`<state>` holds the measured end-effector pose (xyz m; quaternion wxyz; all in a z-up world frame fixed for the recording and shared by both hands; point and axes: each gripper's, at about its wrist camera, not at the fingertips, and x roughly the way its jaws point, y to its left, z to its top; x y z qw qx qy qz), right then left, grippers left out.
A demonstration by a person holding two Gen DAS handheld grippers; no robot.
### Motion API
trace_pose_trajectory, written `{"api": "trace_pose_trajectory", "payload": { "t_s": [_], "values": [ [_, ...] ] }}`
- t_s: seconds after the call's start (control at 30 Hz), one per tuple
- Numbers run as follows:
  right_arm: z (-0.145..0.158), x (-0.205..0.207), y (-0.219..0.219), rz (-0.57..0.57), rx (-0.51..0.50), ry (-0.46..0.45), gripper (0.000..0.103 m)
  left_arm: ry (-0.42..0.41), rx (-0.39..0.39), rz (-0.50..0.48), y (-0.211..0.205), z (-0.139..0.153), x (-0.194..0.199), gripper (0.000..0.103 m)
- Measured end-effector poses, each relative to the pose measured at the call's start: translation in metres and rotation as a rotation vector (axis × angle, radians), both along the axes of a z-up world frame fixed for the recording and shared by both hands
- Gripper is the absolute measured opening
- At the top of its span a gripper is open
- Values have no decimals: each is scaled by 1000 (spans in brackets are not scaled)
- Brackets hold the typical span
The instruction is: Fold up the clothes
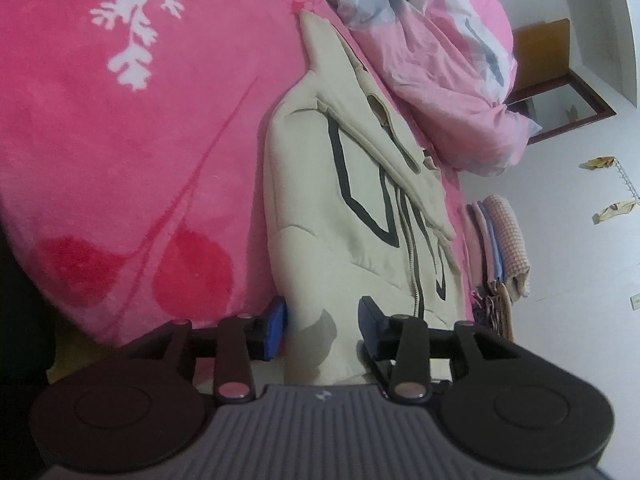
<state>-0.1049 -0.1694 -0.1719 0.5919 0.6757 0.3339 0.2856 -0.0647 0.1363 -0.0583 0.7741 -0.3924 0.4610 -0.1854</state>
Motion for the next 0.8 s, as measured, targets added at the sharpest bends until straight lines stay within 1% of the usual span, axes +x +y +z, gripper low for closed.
{"api": "trace_pose_trajectory", "payload": {
  "t_s": [0.07, 0.23, 0.43, 0.5, 0.63, 0.73, 0.8],
  "values": [
    [2, 0, 0, 2, 0, -10, 7, 3, -11, -3, -2, -1, 4, 46],
    [5, 2, -2, 1, 5, -34, 7, 4, -33, -11, -6, -1, 12, 46],
    [16, 9, -15, -48, 68, -80, 6, -12, -91, -6, -3, 2, 15, 47],
    [17, 12, -16, -54, 81, -79, 6, -1, -117, 2, -1, -1, 16, 52],
    [15, 15, -15, -48, 101, -71, 6, 13, -159, 10, 0, -5, 19, 53],
    [13, 17, -12, -44, 118, -62, 6, 15, -168, -1, -6, -6, 24, 53],
    [15, 20, -10, -42, 114, -69, 6, 12, -156, -10, -11, -6, 27, 53]
  ]
}}
